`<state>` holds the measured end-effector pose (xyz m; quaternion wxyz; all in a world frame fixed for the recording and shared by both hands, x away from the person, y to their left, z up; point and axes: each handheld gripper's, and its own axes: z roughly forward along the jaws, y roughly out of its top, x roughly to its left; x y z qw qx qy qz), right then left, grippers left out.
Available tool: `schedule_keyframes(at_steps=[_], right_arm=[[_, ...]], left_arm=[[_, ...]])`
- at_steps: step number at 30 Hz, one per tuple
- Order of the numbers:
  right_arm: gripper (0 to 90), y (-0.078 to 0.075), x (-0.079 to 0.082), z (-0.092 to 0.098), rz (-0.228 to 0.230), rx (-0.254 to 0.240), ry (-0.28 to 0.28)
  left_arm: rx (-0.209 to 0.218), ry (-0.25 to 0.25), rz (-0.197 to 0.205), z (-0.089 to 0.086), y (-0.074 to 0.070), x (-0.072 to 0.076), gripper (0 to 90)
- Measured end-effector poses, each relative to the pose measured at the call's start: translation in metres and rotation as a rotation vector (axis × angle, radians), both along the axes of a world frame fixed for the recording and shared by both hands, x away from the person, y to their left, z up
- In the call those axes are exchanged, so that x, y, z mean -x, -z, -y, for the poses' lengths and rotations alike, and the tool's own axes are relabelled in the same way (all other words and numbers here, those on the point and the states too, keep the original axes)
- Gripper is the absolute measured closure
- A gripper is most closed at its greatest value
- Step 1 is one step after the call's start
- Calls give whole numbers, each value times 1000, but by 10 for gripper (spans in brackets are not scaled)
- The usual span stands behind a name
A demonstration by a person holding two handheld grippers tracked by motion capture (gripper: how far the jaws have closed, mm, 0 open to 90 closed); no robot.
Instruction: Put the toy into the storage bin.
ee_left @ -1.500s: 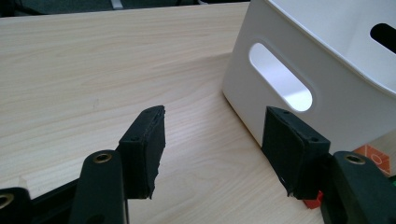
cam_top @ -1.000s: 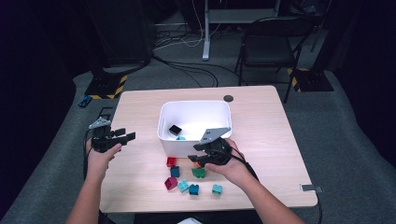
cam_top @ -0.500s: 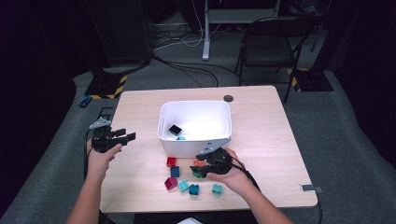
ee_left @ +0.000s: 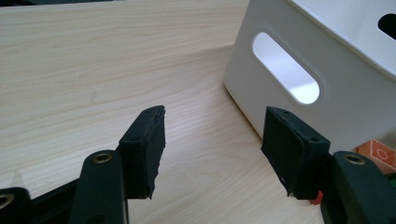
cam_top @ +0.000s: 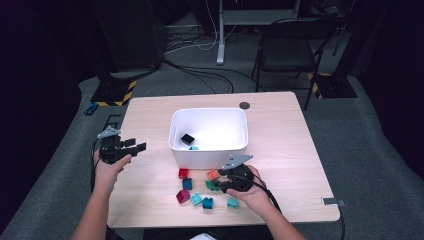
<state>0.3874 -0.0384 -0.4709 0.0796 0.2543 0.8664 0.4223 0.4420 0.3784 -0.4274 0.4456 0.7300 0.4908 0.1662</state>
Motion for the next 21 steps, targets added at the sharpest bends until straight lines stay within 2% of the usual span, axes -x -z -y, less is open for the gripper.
schedule_keyframes(at_steps=[1, 6, 10, 15, 21], right_arm=[[507, 2, 0, 2, 10, 1, 9], [520, 9, 0, 8, -2, -3, 20], [535, 12, -1, 9, -10, -9, 12], [542, 16, -1, 5, 1, 6, -12], [526, 25, -2, 0, -14, 21, -23]], left_arm=[[0, 0, 0, 0, 0, 0, 394], [-1, 1, -3, 1, 0, 0, 394], [2, -5, 2, 1, 2, -1, 393], [-5, 2, -6, 1, 2, -1, 394], [-5, 4, -12, 1, 2, -1, 394]])
